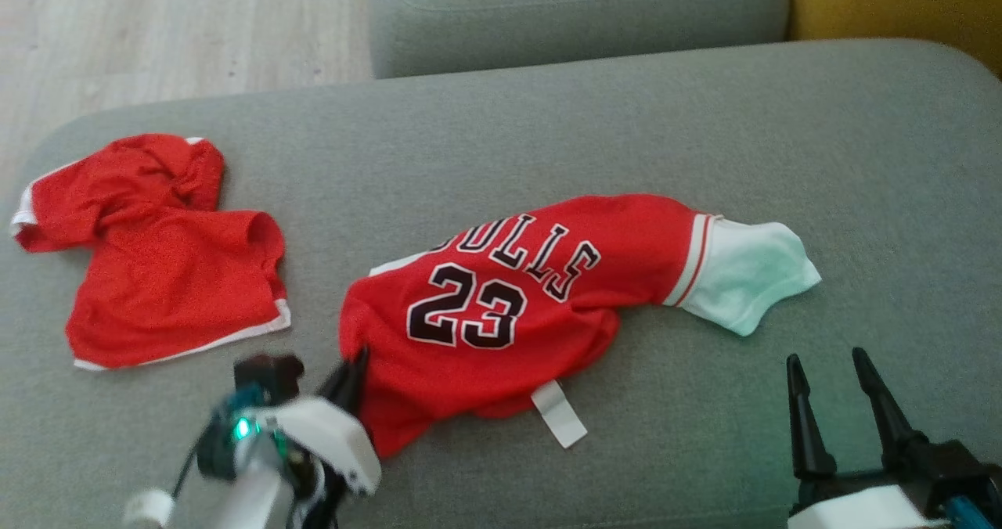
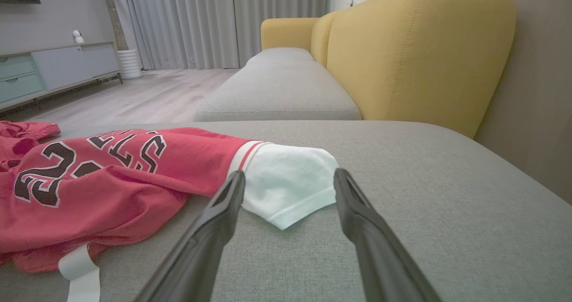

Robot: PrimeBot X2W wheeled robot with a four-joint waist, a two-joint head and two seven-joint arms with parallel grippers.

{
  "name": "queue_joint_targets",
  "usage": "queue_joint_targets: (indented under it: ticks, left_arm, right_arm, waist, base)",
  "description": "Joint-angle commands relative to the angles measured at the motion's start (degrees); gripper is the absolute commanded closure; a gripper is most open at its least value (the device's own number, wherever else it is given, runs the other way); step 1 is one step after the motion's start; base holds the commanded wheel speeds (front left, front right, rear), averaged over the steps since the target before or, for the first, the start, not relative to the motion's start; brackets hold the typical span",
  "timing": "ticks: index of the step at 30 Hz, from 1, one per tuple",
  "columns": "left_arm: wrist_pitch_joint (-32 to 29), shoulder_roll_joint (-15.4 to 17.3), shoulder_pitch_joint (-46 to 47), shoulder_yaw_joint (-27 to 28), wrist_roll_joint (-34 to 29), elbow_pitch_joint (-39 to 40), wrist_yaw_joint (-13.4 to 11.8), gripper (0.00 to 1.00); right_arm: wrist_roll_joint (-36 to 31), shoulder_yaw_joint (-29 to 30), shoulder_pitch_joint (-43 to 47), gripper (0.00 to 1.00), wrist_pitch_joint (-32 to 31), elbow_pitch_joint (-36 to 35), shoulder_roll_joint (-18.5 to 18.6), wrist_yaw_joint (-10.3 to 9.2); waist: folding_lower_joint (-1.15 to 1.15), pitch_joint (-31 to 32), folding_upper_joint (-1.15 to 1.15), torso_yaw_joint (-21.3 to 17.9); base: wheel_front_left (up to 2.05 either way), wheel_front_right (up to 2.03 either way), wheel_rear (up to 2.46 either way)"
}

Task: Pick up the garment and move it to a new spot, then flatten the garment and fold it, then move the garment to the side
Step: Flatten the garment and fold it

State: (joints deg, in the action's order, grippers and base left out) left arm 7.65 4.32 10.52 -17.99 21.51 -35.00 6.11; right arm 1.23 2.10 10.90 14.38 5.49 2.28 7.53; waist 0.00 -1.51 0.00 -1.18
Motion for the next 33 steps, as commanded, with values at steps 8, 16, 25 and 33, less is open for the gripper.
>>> queue_joint_targets:
  ticks: [8,16,25,33]
  left_arm:
    - [-1.25,3.55,16.87,1.51,-0.89,4.94,0.48,1.0]
    - [-5.04,9.78,31.27,1.79,-1.53,-3.85,0.99,1.0]
    - [2.16,12.53,40.28,1.16,-4.12,-14.23,0.04,0.65]
    - [5.29,10.14,38.27,0.75,-2.83,-19.61,0.31,0.0]
  right_arm:
    - [1.05,-3.18,-6.07,0.0,0.62,-1.7,0.6,-0.04]
    - [3.21,-5.66,-10.01,0.0,0.62,-1.15,0.6,-0.04]
    - [4.76,-5.21,-10.7,0.0,0.62,-0.48,0.6,-0.04]
    - [4.21,-3.9,-10.35,0.0,0.62,-0.18,0.6,-0.04]
  waist:
    - [0.0,-3.4,0.0,-4.99]
    - [0.0,-7.96,0.0,-12.95]
    - [0.0,-10.52,0.0,-16.44]
    - [0.0,-8.58,0.0,-14.04]
  base:
    - [0.0,0.0,0.0]
    - [0.0,0.0,0.0]
    - [0.0,0.0,0.0]
    - [0.0,0.0,0.0]
